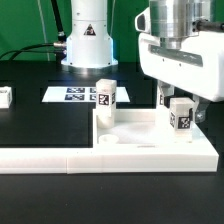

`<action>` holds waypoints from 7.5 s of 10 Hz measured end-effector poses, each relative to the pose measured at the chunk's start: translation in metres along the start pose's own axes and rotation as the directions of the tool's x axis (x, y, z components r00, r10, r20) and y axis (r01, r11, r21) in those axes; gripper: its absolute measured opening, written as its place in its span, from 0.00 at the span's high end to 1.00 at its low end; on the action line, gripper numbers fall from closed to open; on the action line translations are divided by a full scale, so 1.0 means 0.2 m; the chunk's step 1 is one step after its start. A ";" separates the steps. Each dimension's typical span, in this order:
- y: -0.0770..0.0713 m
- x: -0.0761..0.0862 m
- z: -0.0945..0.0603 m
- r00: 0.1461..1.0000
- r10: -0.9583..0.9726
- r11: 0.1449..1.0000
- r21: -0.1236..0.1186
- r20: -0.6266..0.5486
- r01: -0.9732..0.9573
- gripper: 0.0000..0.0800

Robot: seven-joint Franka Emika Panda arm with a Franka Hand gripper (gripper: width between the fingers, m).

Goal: Assemble square table

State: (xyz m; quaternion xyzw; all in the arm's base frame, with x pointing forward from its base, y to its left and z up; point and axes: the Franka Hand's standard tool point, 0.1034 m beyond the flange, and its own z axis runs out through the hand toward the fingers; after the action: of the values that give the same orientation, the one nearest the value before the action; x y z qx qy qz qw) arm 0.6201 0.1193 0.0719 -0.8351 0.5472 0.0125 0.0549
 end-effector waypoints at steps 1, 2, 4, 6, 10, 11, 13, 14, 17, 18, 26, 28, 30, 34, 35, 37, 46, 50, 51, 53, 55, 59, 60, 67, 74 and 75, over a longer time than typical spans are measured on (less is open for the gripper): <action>0.00 0.00 0.00 0.992 -0.122 0.992 0.000 0.000 0.122 0.20; 0.00 0.01 0.00 0.964 -0.266 0.964 0.000 -0.001 0.266 0.19; 0.00 0.01 0.00 0.921 -0.389 0.921 0.002 -0.005 0.389 0.19; 0.00 0.02 0.00 0.854 -0.521 0.854 0.000 -0.006 0.521 0.19; 0.00 0.01 0.00 0.630 -0.777 0.629 -0.063 -0.007 0.775 0.19; 0.00 0.02 -0.01 0.546 -0.838 0.545 -0.072 -0.004 0.835 0.19; 0.01 0.04 -0.01 0.454 -0.891 0.452 -0.072 0.002 0.889 0.19; 0.01 0.04 -0.01 0.434 -0.901 0.433 -0.072 0.004 0.899 0.30; 0.01 0.04 -0.01 0.459 -0.888 0.458 -0.072 0.002 0.886 0.64; 0.01 0.04 -0.01 0.461 -0.888 0.459 -0.072 0.002 0.885 0.64; 0.04 0.11 -0.02 0.869 -0.489 0.872 -0.083 -0.072 0.483 0.63; 0.05 0.15 -0.02 0.889 -0.451 0.891 -0.094 -0.080 0.443 0.62; 0.05 0.14 -0.05 0.856 -0.511 0.859 -0.093 -0.073 0.504 0.42; 0.09 0.16 -0.14 0.653 -0.757 0.650 -0.108 -0.011 0.752 0.19; 0.12 0.18 -0.15 0.618 -0.785 0.613 -0.112 0.023 0.782 0.19; 0.16 0.24 -0.21 0.597 -0.802 0.592 -0.104 0.022 0.799 0.19; 0.27 0.41 -0.26 0.501 -0.865 0.500 -0.096 -0.022 0.861 0.19; 0.32 0.52 -0.27 0.522 -0.853 0.521 -0.103 -0.024 0.847 0.19; 0.35 0.56 -0.27 0.523 -0.852 0.522 -0.107 -0.021 0.846 0.19; 0.47 0.64 -0.27 0.507 -0.862 0.504 -0.121 -0.005 0.855 0.19; 0.64 0.80 -0.29 0.489 -0.872 0.484 -0.135 0.012 0.865 0.19; 0.80 0.99 -0.29 0.499 -0.866 0.491 -0.155 0.018 0.857 0.19; 0.81 1.01 -0.29 0.503 -0.864 0.494 -0.156 0.019 0.855 0.19; 1.09 1.14 -0.24 0.463 -0.886 0.451 -0.184 0.024 0.873 0.19; 1.35 1.13 -0.19 0.442 -0.895 0.425 -0.191 0.058 0.885 0.19; 1.40 1.14 -0.18 0.414 -0.908 0.395 -0.190 0.072 0.899 0.19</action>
Offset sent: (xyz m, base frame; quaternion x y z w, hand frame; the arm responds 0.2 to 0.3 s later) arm 0.0000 0.0000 0.0000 0.0000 0.0000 -0.1938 0.9810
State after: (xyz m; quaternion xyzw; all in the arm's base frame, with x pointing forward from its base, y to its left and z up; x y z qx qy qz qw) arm 0.4533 -0.2040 0.0675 -0.9989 0.0050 0.0173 -0.0425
